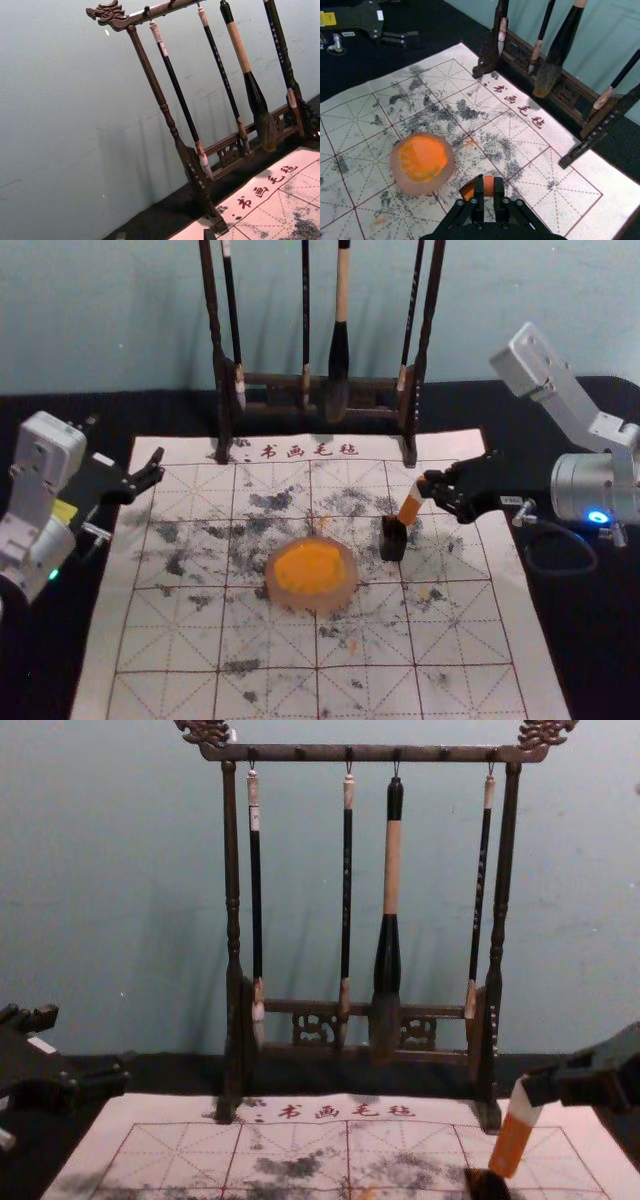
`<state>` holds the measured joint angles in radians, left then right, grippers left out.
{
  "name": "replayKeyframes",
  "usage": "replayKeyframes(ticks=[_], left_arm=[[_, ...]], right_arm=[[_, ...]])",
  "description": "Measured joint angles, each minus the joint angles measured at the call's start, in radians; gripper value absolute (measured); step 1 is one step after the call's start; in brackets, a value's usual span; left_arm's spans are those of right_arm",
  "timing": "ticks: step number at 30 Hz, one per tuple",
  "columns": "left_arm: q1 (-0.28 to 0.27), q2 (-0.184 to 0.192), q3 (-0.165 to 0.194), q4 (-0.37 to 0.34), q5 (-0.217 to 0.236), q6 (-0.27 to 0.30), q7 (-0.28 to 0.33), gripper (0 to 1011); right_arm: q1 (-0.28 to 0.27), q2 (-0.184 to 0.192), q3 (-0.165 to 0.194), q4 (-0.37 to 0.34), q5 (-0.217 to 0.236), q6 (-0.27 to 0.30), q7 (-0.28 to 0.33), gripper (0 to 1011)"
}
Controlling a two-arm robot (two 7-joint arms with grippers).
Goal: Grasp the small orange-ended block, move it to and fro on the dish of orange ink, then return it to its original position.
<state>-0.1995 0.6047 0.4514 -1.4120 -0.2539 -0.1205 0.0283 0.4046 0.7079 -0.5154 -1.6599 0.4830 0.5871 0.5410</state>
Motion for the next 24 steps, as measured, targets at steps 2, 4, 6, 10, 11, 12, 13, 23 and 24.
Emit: replayKeyframes(ticks=[2, 4, 6, 10, 11, 12, 13, 23, 24], left_arm=[[0.0, 0.0, 0.0, 0.0, 0.0, 0.0, 0.0, 1001], [0.0, 0.0, 0.0, 0.0, 0.0, 0.0, 0.0, 1001], [0.0, 0.0, 0.0, 0.0, 0.0, 0.0, 0.0, 1001], [0.0, 0.0, 0.0, 0.0, 0.0, 0.0, 0.0, 1001], [0.0, 0.0, 0.0, 0.0, 0.0, 0.0, 0.0, 1001], [0.0, 0.0, 0.0, 0.0, 0.0, 0.0, 0.0, 1001], [0.0, 0.0, 0.0, 0.0, 0.0, 0.0, 0.0, 1001], [0.0, 0.0, 0.0, 0.0, 0.0, 0.0, 0.0, 1001], [0.0, 0.0, 0.0, 0.0, 0.0, 0.0, 0.0, 1001]], right_arm=[[0.003, -0.001, -0.005, 0.001, 0.006, 0.001, -0.002, 109], [0.006, -0.002, -0.008, 0.001, 0.011, 0.003, -0.003, 109], [0.008, -0.003, -0.011, 0.001, 0.017, 0.005, -0.007, 109], [0.009, -0.004, -0.016, 0.0, 0.026, 0.012, -0.017, 109], [0.009, -0.004, -0.017, -0.001, 0.028, 0.014, -0.019, 109], [0.009, -0.004, -0.019, -0.002, 0.031, 0.015, -0.022, 109], [0.008, -0.004, -0.02, -0.003, 0.032, 0.015, -0.024, 109], [0.004, -0.002, -0.031, -0.008, 0.043, 0.014, -0.04, 109], [0.004, -0.001, -0.031, -0.008, 0.043, 0.013, -0.041, 109]])
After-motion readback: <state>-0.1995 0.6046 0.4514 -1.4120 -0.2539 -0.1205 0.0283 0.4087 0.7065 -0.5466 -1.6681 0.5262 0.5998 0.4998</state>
